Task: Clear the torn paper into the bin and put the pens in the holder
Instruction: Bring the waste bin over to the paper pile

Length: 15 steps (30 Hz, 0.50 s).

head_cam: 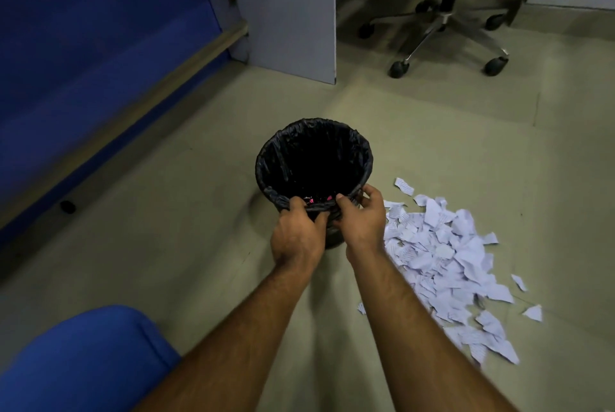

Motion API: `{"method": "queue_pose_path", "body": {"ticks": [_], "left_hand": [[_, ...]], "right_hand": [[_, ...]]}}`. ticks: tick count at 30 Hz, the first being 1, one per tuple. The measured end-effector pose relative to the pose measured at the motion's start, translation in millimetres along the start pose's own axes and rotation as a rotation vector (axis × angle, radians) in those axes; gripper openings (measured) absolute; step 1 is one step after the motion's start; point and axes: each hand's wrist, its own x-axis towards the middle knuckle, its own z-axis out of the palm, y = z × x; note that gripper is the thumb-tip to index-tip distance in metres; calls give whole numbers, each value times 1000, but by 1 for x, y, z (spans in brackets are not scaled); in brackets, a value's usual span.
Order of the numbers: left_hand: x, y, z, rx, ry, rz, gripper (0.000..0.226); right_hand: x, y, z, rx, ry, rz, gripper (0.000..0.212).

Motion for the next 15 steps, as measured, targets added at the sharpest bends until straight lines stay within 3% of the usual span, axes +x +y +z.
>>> {"method": "queue_pose_path", "body": {"ticks": [10, 15], "left_hand": [[-29, -9, -8, -10, -28, -56, 44], [-43, 5, -13, 87, 19, 81, 51]], "right_hand": [[-27, 7, -6, -23, 2, 16, 36], [-27, 2, -19, 30, 15, 98, 39]]}}
